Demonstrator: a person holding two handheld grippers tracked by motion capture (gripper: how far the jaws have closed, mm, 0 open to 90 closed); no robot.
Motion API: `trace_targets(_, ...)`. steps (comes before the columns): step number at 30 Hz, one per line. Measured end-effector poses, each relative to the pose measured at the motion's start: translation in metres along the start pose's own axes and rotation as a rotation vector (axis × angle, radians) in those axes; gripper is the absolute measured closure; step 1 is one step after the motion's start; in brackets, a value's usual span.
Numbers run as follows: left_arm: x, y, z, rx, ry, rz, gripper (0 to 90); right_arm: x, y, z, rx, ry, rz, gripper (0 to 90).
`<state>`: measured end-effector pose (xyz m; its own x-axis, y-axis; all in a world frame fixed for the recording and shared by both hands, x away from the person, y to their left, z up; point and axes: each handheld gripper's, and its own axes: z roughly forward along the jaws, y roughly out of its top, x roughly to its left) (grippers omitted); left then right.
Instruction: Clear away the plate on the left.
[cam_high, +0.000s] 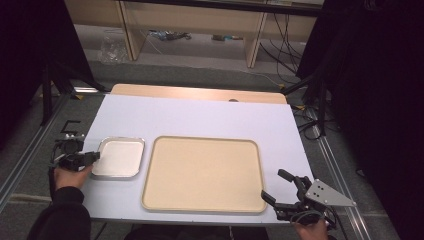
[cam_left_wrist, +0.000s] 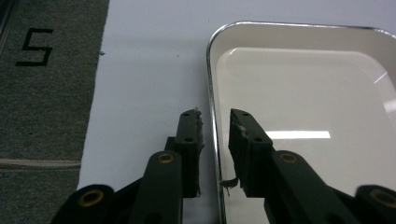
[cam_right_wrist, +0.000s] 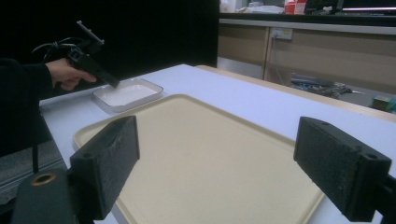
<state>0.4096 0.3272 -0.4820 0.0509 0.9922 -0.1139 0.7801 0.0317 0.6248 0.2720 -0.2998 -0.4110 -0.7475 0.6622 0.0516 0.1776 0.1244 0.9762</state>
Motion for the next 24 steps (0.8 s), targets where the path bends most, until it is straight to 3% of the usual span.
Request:
trace_targets(4, 0.000, 0.002, 0.004, 0.014, -0.020, 0.009, 79.4, 0.000, 0.000, -0.001, 0.007, 0.004, -0.006, 15.2)
trace_targets(9, 0.004, 0.004, 0.006, 0.008, -0.050, -0.044, 83.9, 0.001, 0.001, -0.001, 0.008, 0.007, -0.010, 15.1)
trace_targets(10, 0.006, 0.005, 0.006, 0.013, -0.070, -0.078, 84.5, 0.001, 0.001, -0.001, 0.005, 0.007, -0.008, 15.1)
trace_targets(12, 0.009, 0.004, 0.005, 0.004, -0.085, -0.104, 85.4, 0.000, 0.000, -0.001, 0.003, 0.005, -0.002, 15.2)
trace_targets(14, 0.012, 0.002, 0.003, -0.027, -0.143, -0.173, 87.3, 0.000, 0.001, -0.001, 0.003, 0.004, -0.004, 15.2)
trace_targets(15, 0.012, 0.002, 0.003, -0.027, -0.143, -0.173, 87.8, 0.000, 0.001, -0.001, 0.003, 0.004, -0.004, 15.2)
trace_targets(17, 0.013, 0.003, -0.001, -0.042, -0.134, -0.133, 87.8, 0.000, 0.000, -0.001, 0.003, 0.004, -0.004, 15.1)
trace_targets(19, 0.012, 0.004, -0.005, -0.072, -0.139, -0.161, 88.0, 0.000, 0.001, -0.001, 0.006, -0.003, 0.000, 15.3)
trace_targets(24, 0.013, 0.003, -0.006, -0.095, -0.150, -0.164, 87.9, 0.000, 0.000, -0.001, 0.008, 0.002, -0.005, 15.2)
